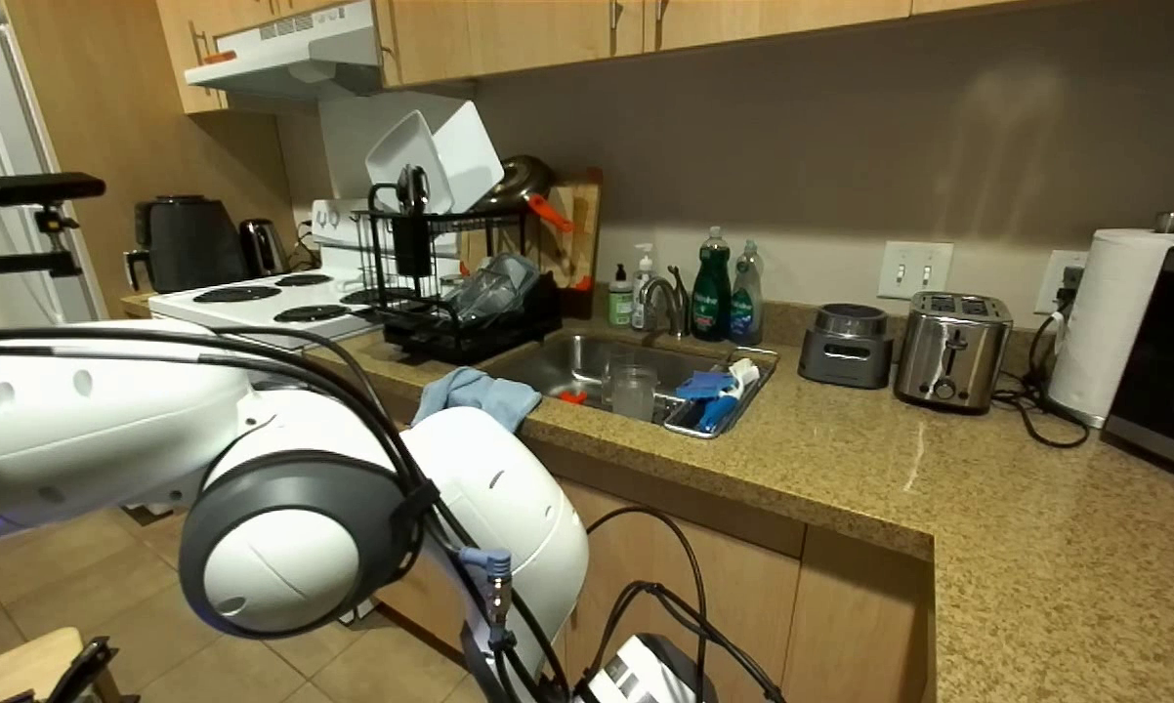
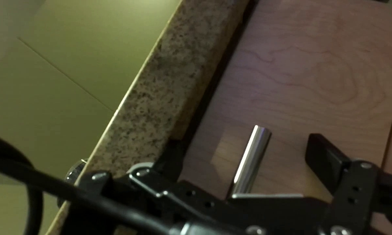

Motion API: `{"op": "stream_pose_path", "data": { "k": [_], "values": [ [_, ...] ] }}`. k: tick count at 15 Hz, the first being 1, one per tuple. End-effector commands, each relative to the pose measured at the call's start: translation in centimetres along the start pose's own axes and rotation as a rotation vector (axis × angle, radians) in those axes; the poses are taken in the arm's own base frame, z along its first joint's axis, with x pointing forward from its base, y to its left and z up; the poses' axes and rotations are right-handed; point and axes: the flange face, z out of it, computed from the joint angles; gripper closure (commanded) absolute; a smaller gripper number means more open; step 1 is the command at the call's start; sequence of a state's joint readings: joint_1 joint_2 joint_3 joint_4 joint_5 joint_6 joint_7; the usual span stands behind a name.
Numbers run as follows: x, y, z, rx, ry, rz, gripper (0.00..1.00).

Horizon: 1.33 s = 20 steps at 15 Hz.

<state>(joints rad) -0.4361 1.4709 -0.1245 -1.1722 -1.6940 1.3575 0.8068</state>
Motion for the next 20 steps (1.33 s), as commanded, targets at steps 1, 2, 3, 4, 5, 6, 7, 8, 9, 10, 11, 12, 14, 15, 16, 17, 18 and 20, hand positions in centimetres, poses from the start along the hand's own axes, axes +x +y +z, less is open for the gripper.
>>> {"op": "stream_pose_path", "data": {
  "k": [1, 2, 3, 4, 5, 6, 7, 8, 9, 10, 11, 12, 14, 15, 16, 17, 18, 20],
  "values": [
    [1.1, 2.5, 0.2, -0.015, -0.029, 0.147, 0.00],
    [1.3, 2.7, 0.1, -0.008, -0.035, 0.175, 0.00],
    [1.4, 3.0, -0.1, -0.006, -0.043, 0.202, 0.00],
    [1.6, 3.3, -0.2, 0.001, -0.047, 0.227, 0.00],
    [1.6, 3.6, -0.3, 0.002, -0.054, 0.253, 0.00],
    [1.6, 4.0, -0.5, -0.004, -0.066, 0.280, 0.00],
    [1.5, 4.4, -0.5, -0.006, -0.073, 0.308, 0.00],
    [1.5, 5.0, -0.7, -0.004, -0.076, 0.336, 0.00],
    [1.5, 5.5, -0.8, -0.008, -0.083, 0.365, 0.00],
    [1.4, 6.7, -1.0, -0.027, -0.097, 0.403, 0.00],
    [1.5, 7.7, -1.3, -0.027, -0.105, 0.431, 0.00],
    [1.4, 7.9, -1.5, -0.008, -0.115, 0.449, 0.00],
    [1.2, 8.4, -1.7, 0.001, -0.123, 0.483, 0.00],
    [1.1, 8.6, -1.8, 0.007, -0.127, 0.496, 0.00],
    [1.0, 8.8, -1.9, 0.019, -0.129, 0.508, 0.00],
    [0.9, 9.0, -2.1, 0.044, -0.125, 0.511, 0.00],
    [1.0, 9.3, -2.3, 0.079, -0.118, 0.510, 0.00],
    [1.3, 10.3, -3.7, 0.208, -0.064, 0.483, 0.00]
  ]
}}
